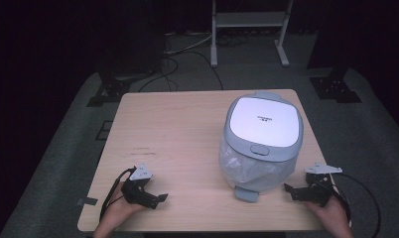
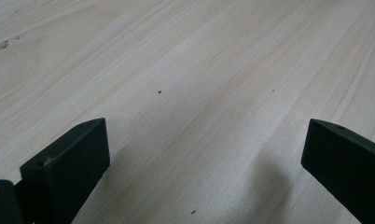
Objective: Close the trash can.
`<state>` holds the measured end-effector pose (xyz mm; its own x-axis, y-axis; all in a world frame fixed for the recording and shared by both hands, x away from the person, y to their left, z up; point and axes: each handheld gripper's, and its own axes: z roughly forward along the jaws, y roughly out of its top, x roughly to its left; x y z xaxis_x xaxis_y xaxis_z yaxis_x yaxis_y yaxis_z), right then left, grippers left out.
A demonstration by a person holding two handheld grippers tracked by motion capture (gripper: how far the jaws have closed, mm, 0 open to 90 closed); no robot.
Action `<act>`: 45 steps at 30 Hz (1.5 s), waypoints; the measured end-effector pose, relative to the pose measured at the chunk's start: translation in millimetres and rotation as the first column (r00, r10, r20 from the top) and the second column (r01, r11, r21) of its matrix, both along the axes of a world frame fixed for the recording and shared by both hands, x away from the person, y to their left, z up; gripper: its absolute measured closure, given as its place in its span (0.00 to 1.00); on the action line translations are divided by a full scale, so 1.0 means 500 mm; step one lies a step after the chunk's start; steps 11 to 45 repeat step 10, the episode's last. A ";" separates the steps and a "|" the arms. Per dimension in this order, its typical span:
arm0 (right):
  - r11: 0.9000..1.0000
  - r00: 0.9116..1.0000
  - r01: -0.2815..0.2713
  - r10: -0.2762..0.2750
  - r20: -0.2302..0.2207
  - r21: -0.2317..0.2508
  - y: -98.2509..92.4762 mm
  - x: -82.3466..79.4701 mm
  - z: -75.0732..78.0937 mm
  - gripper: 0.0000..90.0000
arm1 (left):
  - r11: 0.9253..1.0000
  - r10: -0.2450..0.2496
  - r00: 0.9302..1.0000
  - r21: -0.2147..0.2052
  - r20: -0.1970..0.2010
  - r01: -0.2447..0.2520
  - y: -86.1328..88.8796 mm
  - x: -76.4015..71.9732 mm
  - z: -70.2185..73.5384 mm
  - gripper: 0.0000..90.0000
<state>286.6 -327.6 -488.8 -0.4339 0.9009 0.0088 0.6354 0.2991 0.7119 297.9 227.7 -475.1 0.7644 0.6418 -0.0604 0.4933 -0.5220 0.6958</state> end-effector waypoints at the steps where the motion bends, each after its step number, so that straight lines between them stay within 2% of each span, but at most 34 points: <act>1: 1.000 1.000 0.000 -0.001 0.000 0.000 0.000 0.000 0.000 0.00 | 1.000 -0.001 1.000 -0.001 -0.003 0.001 0.000 0.000 -0.002 0.00; 6: 1.000 1.000 0.000 0.000 0.000 0.000 0.000 0.000 0.000 0.00 | 1.000 -0.004 1.000 0.012 -0.006 0.004 -0.001 0.000 -0.005 0.00; 45: 1.000 1.000 0.000 0.000 0.000 0.000 0.000 0.000 0.000 0.00 | 1.000 -0.003 1.000 0.012 -0.004 0.003 -0.001 0.000 -0.005 0.00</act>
